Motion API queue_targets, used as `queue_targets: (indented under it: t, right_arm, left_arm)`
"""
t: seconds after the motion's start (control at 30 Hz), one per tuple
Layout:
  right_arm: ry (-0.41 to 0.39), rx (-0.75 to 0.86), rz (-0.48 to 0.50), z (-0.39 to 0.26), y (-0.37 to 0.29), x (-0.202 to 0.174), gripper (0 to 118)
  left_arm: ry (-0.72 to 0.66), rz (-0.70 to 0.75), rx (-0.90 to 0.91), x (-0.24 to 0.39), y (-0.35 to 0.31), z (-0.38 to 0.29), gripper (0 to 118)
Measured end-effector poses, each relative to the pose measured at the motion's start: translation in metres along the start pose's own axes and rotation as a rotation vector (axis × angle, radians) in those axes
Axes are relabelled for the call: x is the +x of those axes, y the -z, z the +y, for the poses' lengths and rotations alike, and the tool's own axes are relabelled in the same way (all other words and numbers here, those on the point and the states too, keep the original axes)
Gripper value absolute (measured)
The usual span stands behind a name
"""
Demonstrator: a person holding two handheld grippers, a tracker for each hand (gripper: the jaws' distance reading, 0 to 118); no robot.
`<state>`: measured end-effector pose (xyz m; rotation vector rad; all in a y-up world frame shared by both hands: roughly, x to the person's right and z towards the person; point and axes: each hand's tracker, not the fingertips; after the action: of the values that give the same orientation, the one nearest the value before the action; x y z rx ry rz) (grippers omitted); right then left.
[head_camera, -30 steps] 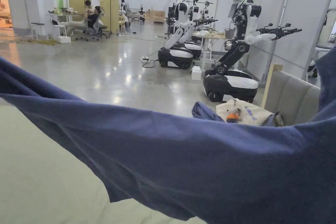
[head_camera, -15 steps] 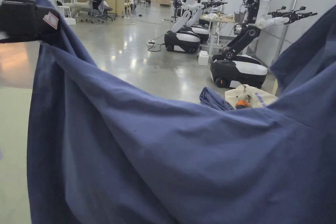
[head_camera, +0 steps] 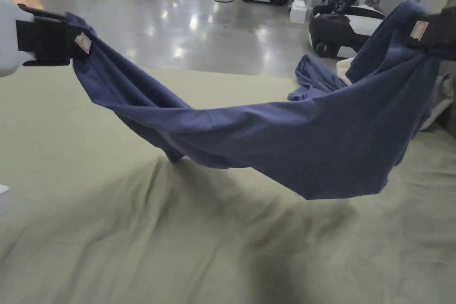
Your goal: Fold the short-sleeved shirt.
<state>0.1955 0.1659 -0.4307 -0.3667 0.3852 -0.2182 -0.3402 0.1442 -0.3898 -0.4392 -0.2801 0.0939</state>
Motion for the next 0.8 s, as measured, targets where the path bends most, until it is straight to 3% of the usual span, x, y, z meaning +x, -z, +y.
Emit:
queue_targets:
  t: [0.3,0.6,0.7,0.8]
  right_arm:
    - [0.122,-0.201,-0.019,-0.113,0.029,0.041,6]
    - [0.248,-0.360,-0.118,-0.216,0.013,0.071,6]
    - [0.253,-0.414,-0.157,-0.243,0.011,0.073,6]
    - [0.175,-0.441,-0.220,-0.255,0.007,0.068,7]
  left_arm:
    - [-0.077,0.015,-0.266,-0.023,0.013,-0.113,6]
    - [-0.206,0.065,-0.548,-0.035,0.023,-0.235,6]
    - [-0.123,0.123,-0.615,-0.036,0.035,-0.257,6]
    - [-0.094,0.124,-0.612,-0.027,0.039,-0.261,6]
